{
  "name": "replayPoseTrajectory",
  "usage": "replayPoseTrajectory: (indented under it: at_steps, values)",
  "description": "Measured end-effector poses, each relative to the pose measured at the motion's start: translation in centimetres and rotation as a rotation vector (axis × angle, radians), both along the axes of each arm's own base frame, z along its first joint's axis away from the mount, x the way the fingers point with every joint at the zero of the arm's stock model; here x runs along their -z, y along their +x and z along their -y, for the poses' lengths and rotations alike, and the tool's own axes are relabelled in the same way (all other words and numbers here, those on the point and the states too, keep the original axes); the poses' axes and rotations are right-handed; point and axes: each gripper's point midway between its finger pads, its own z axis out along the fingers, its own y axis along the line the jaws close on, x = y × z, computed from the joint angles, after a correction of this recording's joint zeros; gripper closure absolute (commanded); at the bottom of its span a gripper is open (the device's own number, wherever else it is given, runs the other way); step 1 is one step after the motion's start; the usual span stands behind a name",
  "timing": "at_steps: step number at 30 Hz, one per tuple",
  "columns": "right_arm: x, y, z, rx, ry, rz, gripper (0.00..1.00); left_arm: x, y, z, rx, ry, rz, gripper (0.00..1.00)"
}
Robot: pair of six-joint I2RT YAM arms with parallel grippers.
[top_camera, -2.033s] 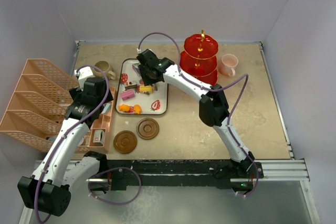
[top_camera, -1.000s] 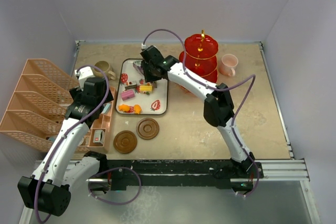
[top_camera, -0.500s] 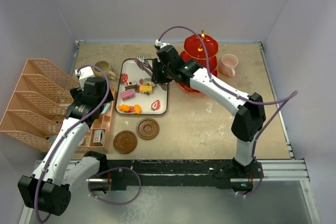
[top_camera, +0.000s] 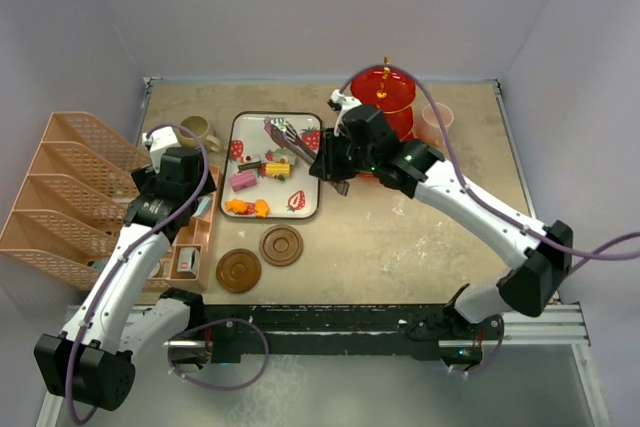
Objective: Serve the afternoon tea
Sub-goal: Place the desert on the desert table.
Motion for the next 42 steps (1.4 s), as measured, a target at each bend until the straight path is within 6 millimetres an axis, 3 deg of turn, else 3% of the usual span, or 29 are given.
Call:
replayPoseTrajectory:
  at_steps: [5, 9, 19, 23, 31, 37, 42]
  values:
    - [-2.5, -3.1, 1.5, -0.044, 0.068, 0.008, 0.68, 0.0, 0.0, 0.0, -0.001, 0.001, 0.0, 0.0]
    - [-3.3, -5.8, 3.2, -0.082, 0.086, -0.01, 0.68, 0.3, 0.0, 0.0, -0.002, 0.005, -0.014, 0.0]
    - [1.4, -12.2, 10.9, 0.048, -0.051, -0.192, 0.68, 0.6, 0.0, 0.0, 0.0, 0.006, -0.028, 0.01]
    - [1.7, -13.8, 13.2, 0.117, -0.069, -0.231, 0.68, 0.8, 0.0, 0.2, 0.007, 0.002, -0.036, 0.02]
    - [3.4, -14.3, 15.6, 0.225, -0.169, -0.288, 0.68, 0.9, 0.1, 0.4, 0.019, -0.008, -0.038, 0.02]
    - [3.6, -12.8, 16.1, 0.297, -0.181, -0.244, 0.68, 0.9, 0.1, 0.5, 0.021, -0.01, -0.038, 0.02]
    - [6.4, -10.5, 17.1, 0.374, -0.251, -0.264, 0.68, 0.9, 0.1, 0.5, 0.024, -0.012, -0.039, 0.02]
